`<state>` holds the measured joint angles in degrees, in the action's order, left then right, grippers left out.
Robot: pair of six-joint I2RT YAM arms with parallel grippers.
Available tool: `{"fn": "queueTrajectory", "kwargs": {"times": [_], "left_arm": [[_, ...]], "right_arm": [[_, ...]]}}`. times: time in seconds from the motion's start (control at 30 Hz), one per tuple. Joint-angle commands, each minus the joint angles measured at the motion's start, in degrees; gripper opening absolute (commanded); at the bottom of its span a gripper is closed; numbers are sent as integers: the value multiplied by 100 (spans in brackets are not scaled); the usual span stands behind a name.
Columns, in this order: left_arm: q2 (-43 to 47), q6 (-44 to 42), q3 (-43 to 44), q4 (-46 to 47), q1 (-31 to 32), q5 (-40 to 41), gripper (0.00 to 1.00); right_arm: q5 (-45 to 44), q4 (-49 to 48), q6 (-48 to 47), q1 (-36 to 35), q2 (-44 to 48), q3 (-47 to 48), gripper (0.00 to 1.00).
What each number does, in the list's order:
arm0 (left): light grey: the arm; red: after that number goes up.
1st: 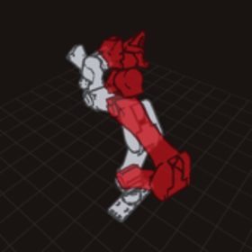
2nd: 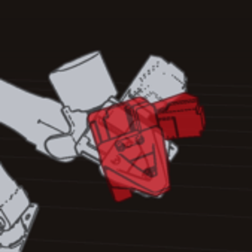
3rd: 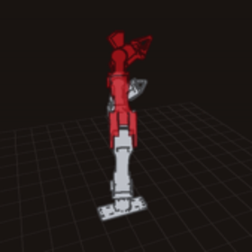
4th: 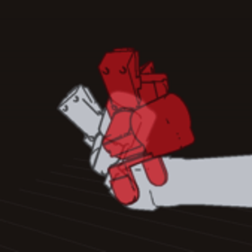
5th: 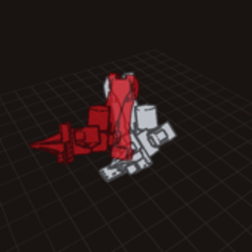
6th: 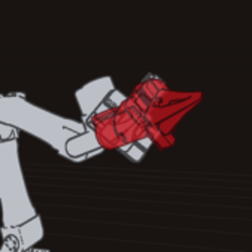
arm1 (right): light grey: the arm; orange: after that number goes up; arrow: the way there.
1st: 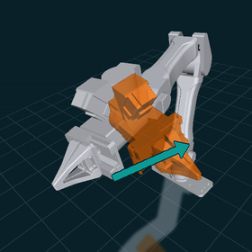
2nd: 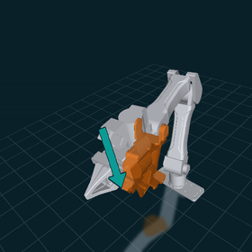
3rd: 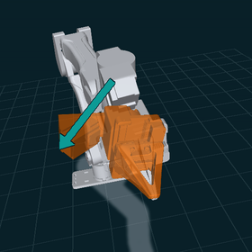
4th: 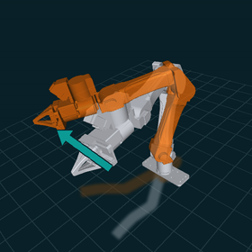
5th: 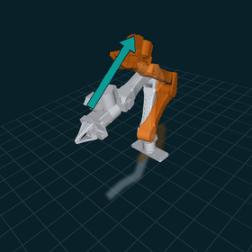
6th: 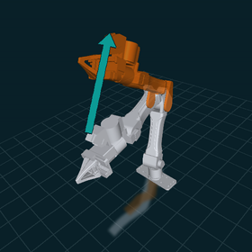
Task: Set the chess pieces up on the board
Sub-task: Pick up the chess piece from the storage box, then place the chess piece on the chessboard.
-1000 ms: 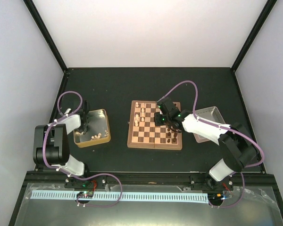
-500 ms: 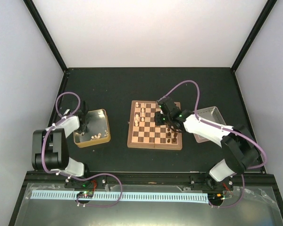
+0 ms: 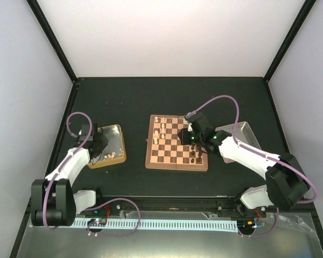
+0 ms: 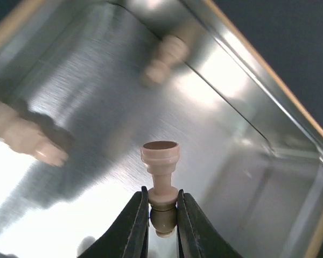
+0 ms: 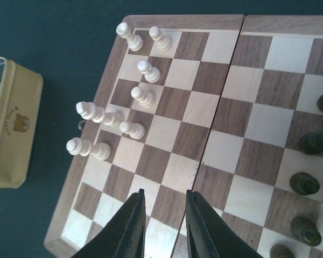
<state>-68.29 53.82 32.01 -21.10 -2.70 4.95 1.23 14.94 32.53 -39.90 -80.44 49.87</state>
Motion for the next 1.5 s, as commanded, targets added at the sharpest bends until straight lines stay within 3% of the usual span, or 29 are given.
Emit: {"fn": "queueTrajectory", "kwargs": {"times": [0.0, 0.37, 0.73, 0.87, 1.1, 1.47], "left_arm": [[718, -437, -181, 22, 328, -938, 6], [2163, -929, -332, 491, 1413, -2454, 7], [1897, -1830, -11, 2021, 2442, -4537, 8], [1713, -1855, -32, 2696, 2703, -5087, 8], [1263, -1960, 167, 3024, 3020, -5411, 8], [1032, -1963, 341, 3145, 3175, -5442, 8]], "right_arm": [[807, -371, 212, 161, 300, -170, 24], [2022, -544, 530, 336, 814, -74, 35], [2928, -1802, 1788, 334, 981, -246, 63], [3173, -2140, 2103, 334, 907, -181, 69], [3692, -1987, 1926, 295, 457, 199, 68], [4186, -1943, 1800, 127, 333, 157, 51]]}}
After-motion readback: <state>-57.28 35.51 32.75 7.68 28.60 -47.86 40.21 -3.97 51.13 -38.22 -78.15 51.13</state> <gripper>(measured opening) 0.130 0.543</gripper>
